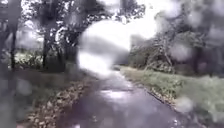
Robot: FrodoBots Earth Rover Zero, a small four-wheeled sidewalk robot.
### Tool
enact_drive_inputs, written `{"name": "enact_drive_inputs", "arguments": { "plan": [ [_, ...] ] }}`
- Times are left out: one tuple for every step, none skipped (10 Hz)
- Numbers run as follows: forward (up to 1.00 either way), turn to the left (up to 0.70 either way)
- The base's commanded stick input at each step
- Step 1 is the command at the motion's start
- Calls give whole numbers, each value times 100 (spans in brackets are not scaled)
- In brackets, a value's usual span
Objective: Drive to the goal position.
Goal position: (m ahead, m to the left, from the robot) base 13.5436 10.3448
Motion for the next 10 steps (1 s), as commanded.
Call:
{"name": "enact_drive_inputs", "arguments": {
  "plan": [
    [85, 0],
    [85, 0],
    [85, 0],
    [85, 0],
    [85, 0],
    [85, 0],
    [85, 0],
    [85, 0],
    [85, 0],
    [85, 0]
  ]
}}
